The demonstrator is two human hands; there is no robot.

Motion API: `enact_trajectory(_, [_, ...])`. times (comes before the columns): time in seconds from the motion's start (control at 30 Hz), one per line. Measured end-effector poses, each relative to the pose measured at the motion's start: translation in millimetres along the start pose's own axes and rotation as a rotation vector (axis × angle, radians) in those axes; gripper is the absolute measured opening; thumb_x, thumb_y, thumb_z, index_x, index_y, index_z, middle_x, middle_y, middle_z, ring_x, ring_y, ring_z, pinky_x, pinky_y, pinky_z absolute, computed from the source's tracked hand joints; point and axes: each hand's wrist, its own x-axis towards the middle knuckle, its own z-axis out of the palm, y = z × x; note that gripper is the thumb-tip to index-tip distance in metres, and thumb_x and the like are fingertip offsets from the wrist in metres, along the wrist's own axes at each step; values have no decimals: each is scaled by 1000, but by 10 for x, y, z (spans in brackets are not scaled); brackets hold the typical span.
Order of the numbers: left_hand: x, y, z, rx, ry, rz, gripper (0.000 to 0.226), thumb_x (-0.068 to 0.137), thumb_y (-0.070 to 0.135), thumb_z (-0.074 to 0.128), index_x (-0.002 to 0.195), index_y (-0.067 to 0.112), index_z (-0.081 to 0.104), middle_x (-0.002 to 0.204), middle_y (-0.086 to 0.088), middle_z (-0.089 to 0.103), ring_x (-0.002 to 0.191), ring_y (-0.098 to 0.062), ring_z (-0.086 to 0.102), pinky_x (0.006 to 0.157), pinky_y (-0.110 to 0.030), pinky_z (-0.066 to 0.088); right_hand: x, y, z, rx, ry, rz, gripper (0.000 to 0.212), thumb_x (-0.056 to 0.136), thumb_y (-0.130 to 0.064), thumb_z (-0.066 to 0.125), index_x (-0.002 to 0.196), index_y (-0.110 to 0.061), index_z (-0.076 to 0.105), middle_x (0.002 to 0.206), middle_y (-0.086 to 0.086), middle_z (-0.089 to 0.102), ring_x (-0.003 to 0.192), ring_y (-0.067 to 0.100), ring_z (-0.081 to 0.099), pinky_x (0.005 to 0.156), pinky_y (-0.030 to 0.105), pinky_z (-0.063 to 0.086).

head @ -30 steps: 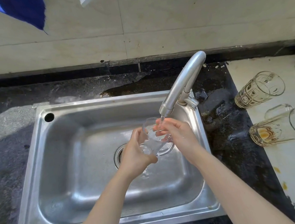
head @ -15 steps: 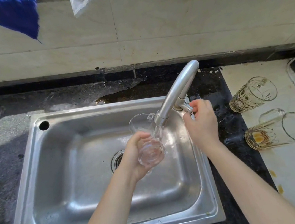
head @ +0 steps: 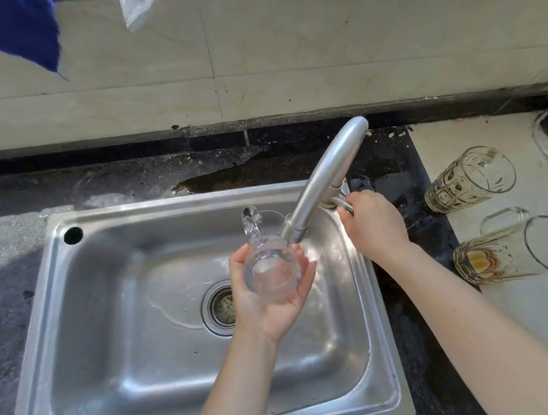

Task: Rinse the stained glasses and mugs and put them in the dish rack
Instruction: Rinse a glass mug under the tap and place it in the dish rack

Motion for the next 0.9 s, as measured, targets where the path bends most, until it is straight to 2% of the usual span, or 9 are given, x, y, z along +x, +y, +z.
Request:
enact_trajectory(0.1, [-88,14,-99,8,-45,-43,78,55,42,74,122,7,52,89,-10,66,73,-26,65,85,-50,54,34,14,-9,4,0,-22,25,96,-25,49,97,-4,61,96,13,60,89,30,58,70,37,44])
enact_trajectory(0.2, [-124,27,-127,37,-62,-72,79,60,50,65,122,4,52,84,-8,65,70,-22,63,87,-47,54,63,18,-30,11,-23,-7,23,96,-25,50,94,-4,60,93,12,60,84,29,58,64,32,39])
enact_trajectory(0.27, [-137,18,-109,51,-75,-82,81,57,48,69,121,1,53,84,-9,66,70,-22,63,89,-45,53,78,19,-40,12,-54,2,23,96,-24,49,88,-5,58,91,12,61,84,30,58,63,32,38])
enact_trajectory(0.4, [-155,-9,-78,84,-15,-76,79,60,51,62,121,0,53,81,-9,66,66,-22,62,82,-41,56,168,87,-116,143,-154,88,26,97,-25,48,79,-9,57,85,11,61,84,31,60,66,34,42])
enact_trajectory(0.57, [-186,-25,-109,161,104,-66,71,62,47,64,121,10,50,83,-11,65,64,-25,62,80,-40,55,172,132,-123,214,-166,143,30,100,-28,42,100,-8,65,97,13,63,89,30,57,74,38,45])
enact_trajectory(0.67, [-266,4,-85,343,217,-70,48,69,48,60,97,9,64,85,-14,65,67,-26,61,82,-40,51,65,105,-120,210,-102,153,28,100,-29,43,112,-12,61,112,13,62,101,30,53,80,42,47])
enact_trajectory(0.73, [-339,37,-36,539,313,-77,36,72,46,61,80,12,69,86,-13,66,72,-25,62,81,-39,50,-120,69,-173,145,69,74,31,97,-20,49,126,-11,54,124,11,55,113,28,47,87,43,47])
enact_trajectory(0.8, [-399,62,3,779,419,-100,25,73,40,64,72,16,70,82,-8,66,69,-24,66,78,-37,51,-376,-19,-217,128,147,-100,35,93,-11,51,128,-10,52,123,9,52,112,27,48,85,38,46])
enact_trajectory(0.9, [-458,47,43,1081,527,-146,22,71,39,69,78,19,68,71,-2,68,66,-21,69,84,-38,55,-695,-226,-264,109,-205,-361,48,90,-7,51,136,-21,46,132,0,44,109,24,53,83,36,46])
